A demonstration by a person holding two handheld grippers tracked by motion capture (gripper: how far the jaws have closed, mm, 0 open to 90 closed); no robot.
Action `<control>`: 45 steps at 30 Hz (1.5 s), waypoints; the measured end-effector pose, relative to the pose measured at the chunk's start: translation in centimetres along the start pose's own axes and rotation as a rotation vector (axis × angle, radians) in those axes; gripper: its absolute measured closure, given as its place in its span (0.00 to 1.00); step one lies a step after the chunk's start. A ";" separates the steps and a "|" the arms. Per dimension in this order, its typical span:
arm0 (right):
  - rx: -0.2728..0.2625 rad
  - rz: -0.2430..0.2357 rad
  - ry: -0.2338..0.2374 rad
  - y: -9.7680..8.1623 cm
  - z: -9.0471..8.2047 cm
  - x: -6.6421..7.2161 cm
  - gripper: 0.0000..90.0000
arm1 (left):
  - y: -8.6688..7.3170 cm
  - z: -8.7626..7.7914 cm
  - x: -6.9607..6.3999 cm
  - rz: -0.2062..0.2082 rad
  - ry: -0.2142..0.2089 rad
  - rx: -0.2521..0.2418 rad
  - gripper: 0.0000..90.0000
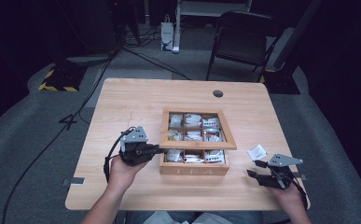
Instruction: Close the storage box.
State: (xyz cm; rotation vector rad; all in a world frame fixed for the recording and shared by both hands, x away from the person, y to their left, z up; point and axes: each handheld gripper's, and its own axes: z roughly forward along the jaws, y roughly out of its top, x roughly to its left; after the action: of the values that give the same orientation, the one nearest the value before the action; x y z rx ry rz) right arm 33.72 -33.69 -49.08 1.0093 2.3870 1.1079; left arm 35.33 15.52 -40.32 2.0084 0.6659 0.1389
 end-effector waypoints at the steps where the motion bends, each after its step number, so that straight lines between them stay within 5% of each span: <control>1: 0.000 -0.001 0.000 0.0 0.0 0.0 0.47 | 0.0 0.0 0.0 0.000 0.000 0.002 0.99; 45: -0.010 -0.017 0.022 0.3 0.2 0.2 0.47 | -2.8 1.0 -0.7 -0.031 -0.007 0.133 0.99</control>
State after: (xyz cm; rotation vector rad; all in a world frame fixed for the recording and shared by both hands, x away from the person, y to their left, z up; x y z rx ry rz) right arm 33.80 -33.28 -48.95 0.9766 2.4004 1.1287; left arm 33.96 15.40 -43.08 2.1234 0.7179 0.0703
